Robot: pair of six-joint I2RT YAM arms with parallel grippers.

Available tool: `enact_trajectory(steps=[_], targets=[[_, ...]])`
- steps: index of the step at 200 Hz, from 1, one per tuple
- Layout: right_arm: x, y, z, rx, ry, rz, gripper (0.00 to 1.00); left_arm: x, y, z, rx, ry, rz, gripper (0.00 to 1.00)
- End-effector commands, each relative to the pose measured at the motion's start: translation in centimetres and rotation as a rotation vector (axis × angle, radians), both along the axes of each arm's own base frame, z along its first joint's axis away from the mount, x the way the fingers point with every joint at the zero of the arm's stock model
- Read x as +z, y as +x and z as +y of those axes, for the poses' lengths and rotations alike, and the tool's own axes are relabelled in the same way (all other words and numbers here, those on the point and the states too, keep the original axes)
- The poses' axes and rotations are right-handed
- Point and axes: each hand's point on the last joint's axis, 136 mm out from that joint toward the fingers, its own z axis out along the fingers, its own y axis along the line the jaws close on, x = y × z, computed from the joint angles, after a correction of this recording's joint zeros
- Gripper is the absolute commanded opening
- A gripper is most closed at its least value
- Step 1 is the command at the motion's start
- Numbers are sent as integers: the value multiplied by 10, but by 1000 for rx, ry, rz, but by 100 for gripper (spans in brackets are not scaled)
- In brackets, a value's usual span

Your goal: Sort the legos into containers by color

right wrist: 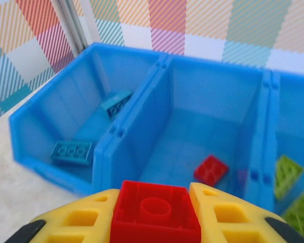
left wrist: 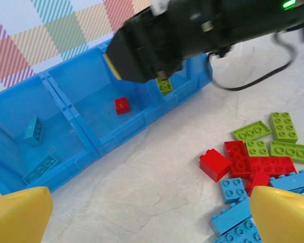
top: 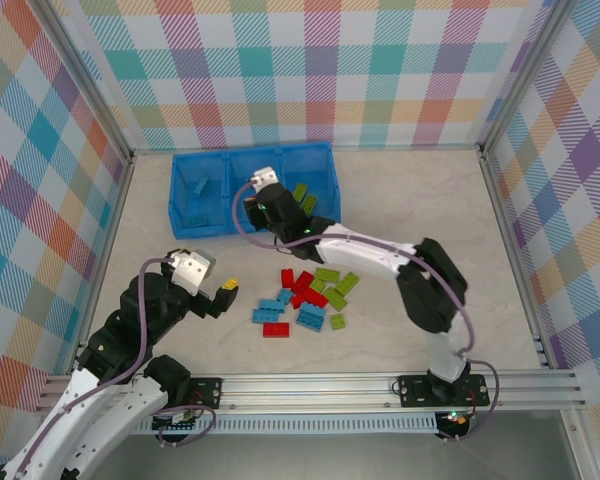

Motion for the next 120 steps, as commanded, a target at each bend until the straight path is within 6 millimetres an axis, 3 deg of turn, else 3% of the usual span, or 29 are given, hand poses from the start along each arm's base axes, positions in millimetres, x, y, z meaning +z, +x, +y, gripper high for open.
enact_trajectory(steps=[1, 37, 54, 87, 120], targets=[[-21, 29, 11, 14, -133, -58, 8, 6, 5, 7, 43, -6, -43, 100], [-71, 48, 22, 53, -186, 49, 23, 5, 7, 7, 48, -3, -42, 100], [-80, 50, 26, 65, -195, 70, 29, 4, 7, 6, 45, -3, -41, 100], [-75, 46, 28, 83, -180, 75, 35, 2, 10, 8, 61, 8, -29, 100], [-48, 39, 26, 91, -134, 62, 48, 1, 10, 8, 60, 7, -29, 100]])
